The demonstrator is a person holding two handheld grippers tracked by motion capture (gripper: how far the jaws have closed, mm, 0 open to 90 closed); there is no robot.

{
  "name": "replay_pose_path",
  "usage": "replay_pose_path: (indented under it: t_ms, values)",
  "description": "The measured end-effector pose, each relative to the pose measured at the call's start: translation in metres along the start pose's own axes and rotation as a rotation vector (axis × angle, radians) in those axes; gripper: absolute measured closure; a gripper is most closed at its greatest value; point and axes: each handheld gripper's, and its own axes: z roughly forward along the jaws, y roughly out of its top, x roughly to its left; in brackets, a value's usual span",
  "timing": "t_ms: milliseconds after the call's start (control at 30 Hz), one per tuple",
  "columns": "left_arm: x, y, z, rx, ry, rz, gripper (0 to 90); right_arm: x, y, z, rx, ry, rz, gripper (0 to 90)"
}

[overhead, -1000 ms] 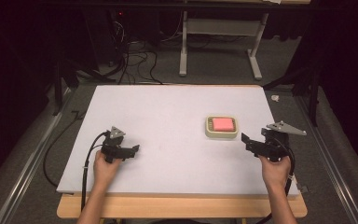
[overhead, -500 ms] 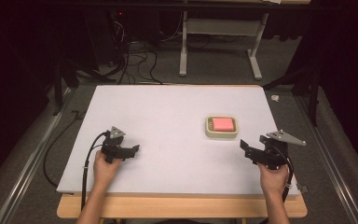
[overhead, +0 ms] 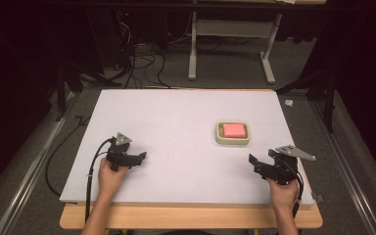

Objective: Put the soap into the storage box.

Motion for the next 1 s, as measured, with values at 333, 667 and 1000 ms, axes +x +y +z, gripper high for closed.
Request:
replay_pose_path:
  t_ms: [333,667,1000]
  values:
    - [0.000,0.000,0.000,0.000,0.000,0.000,17.8,0.008,-0.005,0.010,0.019,0.014,-0.010,19.4]
    - [0.000,0.000,0.000,0.000,0.000,0.000,17.8,0.019,-0.005,0.022,0.043,0.016,-0.057,19.9]
    - [0.000,0.000,0.000,0.000,0.000,0.000,17.8,0.028,-0.008,0.035,0.075,0.025,-0.078,20.6]
